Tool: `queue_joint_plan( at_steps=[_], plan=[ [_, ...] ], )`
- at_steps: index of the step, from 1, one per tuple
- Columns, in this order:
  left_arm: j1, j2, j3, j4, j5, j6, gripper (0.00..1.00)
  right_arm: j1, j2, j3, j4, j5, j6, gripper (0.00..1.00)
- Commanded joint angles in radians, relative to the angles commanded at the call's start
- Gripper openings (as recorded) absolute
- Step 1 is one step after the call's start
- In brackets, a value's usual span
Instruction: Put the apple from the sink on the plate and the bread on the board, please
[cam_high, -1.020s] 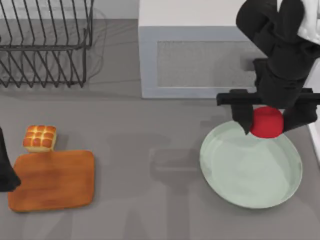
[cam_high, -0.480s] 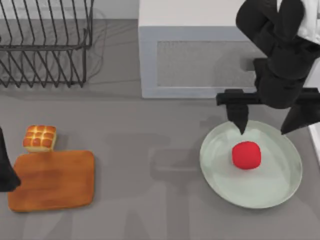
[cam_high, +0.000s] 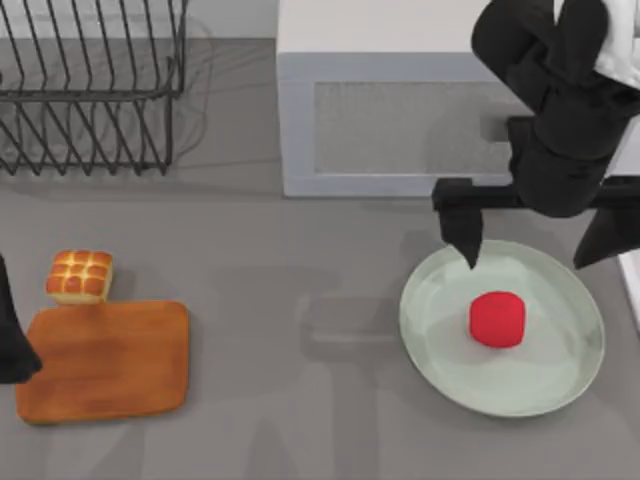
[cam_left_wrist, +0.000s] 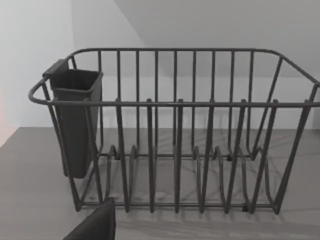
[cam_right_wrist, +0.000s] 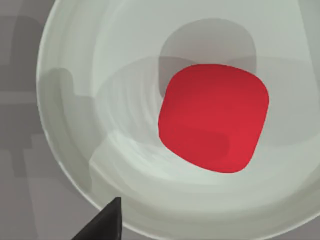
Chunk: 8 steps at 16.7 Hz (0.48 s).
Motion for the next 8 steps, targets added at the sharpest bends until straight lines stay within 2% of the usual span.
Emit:
queue_joint_plan(
  at_steps=[4,8],
  plan=[
    [0.0,0.0,0.0,0.0,0.0,0.0,1.0,-0.009,-0.031,-0.023,0.02,0.0,-0.008,1.0],
    [0.0,0.0,0.0,0.0,0.0,0.0,1.0,-0.055,-0.22,-0.17,0.14,0.0,-0.055,1.0]
  ],
)
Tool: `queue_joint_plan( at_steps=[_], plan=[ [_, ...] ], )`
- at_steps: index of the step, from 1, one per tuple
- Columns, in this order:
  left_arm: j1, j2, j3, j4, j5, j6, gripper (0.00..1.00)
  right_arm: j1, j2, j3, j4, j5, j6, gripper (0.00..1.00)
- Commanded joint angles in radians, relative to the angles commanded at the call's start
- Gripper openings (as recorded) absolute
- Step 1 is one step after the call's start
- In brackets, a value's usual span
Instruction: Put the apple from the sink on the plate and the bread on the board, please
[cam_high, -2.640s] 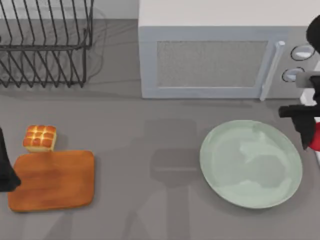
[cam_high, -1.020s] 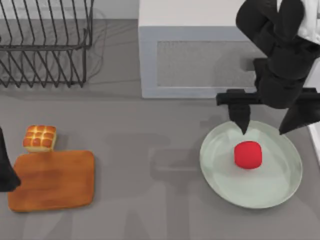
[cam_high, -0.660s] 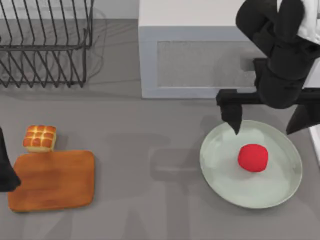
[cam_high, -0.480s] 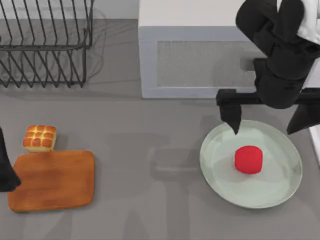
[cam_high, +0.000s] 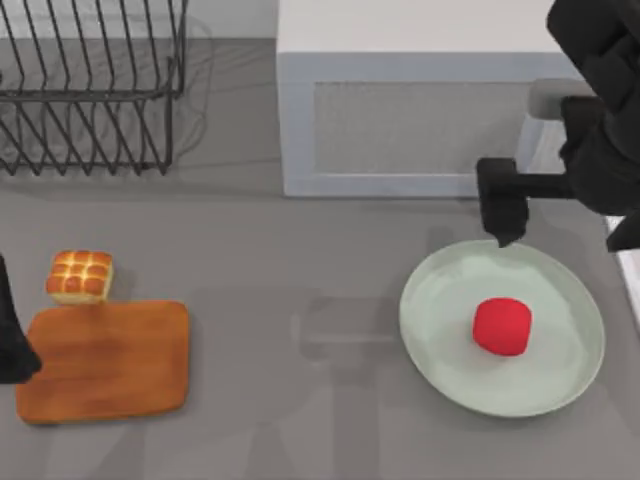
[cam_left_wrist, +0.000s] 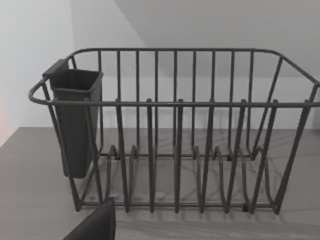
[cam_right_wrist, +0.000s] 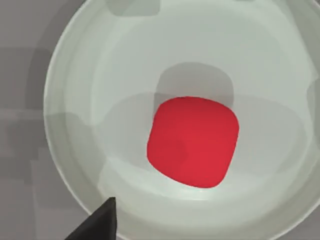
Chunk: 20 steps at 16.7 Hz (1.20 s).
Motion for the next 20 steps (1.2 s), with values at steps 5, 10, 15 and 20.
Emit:
queue_joint_plan(
  at_steps=[5,10,15,20],
  plan=[
    [0.0,0.0,0.0,0.0,0.0,0.0,1.0,-0.1,-0.424,-0.339,0.264,0.0,-0.104,1.0],
    [0.0,0.0,0.0,0.0,0.0,0.0,1.0,-0.225,-0.936,-0.748,0.59,0.0,-0.233,1.0],
    [0.0,0.0,0.0,0.0,0.0,0.0,1.0,-0.341,-1.389,-1.131,0.895,-0.001,-0.353,1.0],
    [0.0,0.0,0.0,0.0,0.0,0.0,1.0,-0.412,-1.629,-1.349,1.08,-0.001,-0.426,1.0]
  ],
)
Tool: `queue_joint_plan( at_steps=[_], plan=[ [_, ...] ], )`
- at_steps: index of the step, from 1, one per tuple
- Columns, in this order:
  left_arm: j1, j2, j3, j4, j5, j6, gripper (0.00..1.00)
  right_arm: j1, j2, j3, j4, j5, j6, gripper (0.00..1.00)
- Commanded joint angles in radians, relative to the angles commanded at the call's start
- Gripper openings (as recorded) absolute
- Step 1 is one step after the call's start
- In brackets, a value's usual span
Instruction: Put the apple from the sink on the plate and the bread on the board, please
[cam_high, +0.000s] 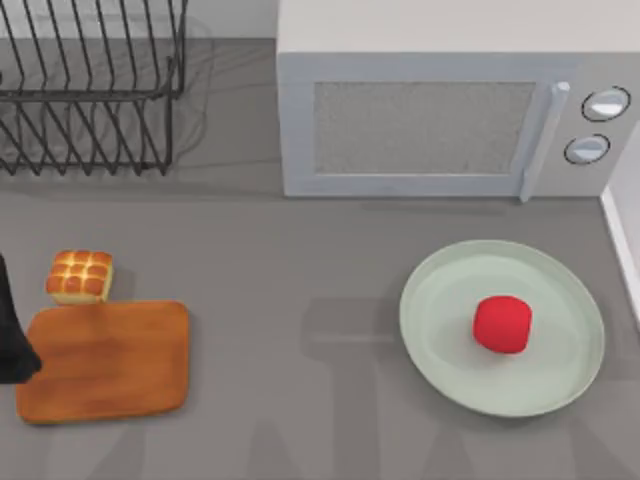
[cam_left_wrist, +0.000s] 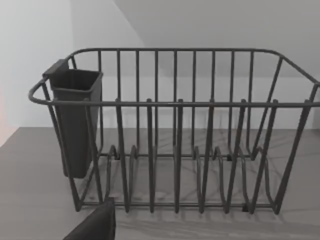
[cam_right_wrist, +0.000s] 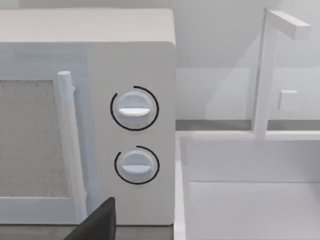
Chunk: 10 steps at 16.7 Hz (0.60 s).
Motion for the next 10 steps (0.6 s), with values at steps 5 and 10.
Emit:
queue_joint_plan(
  at_steps=[5,10],
  plan=[
    [0.0,0.0,0.0,0.0,0.0,0.0,1.0,-0.007,-0.022,-0.019,0.019,0.0,-0.007,1.0],
    [-0.007,0.062,0.06,-0.035,0.003,0.001,1.0,-0.007,-0.022,-0.019,0.019,0.0,-0.007,1.0]
  ],
)
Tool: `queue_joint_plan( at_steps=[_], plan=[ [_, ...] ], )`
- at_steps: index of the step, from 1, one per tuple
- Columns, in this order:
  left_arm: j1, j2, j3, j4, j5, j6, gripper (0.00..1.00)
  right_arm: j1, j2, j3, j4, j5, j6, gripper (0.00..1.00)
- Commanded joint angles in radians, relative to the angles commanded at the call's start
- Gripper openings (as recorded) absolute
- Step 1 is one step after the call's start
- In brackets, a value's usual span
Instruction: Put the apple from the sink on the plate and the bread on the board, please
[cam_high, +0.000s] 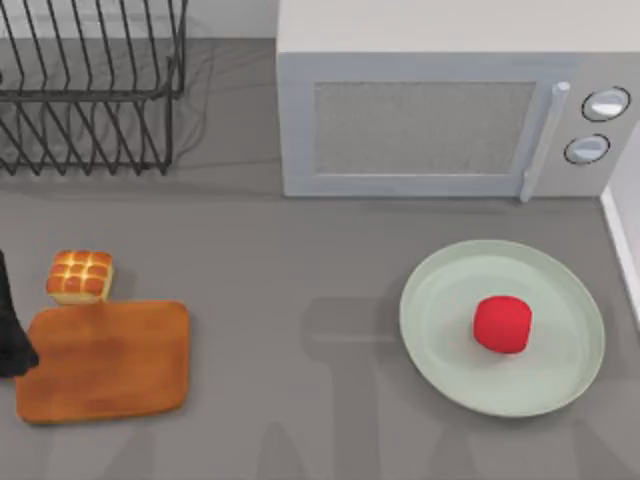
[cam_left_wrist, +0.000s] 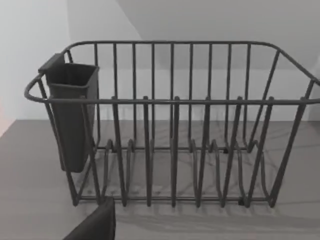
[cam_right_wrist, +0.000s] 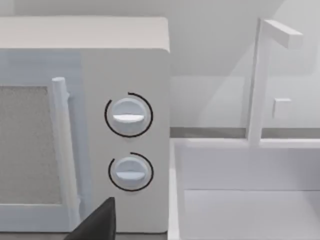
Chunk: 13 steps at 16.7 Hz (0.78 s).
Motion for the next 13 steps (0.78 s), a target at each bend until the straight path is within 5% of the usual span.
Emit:
queue_joint_plan(
  at_steps=[5,13],
  plan=[
    [-0.02,0.315,0.252,-0.178,0.002,-0.004,1.0,0.0,0.0,0.0,0.0,0.0,0.0,1.0],
    [-0.058,1.124,0.819,-0.609,-0.001,-0.02,1.0,0.0,0.0,0.0,0.0,0.0,0.0,1.0]
  ],
)
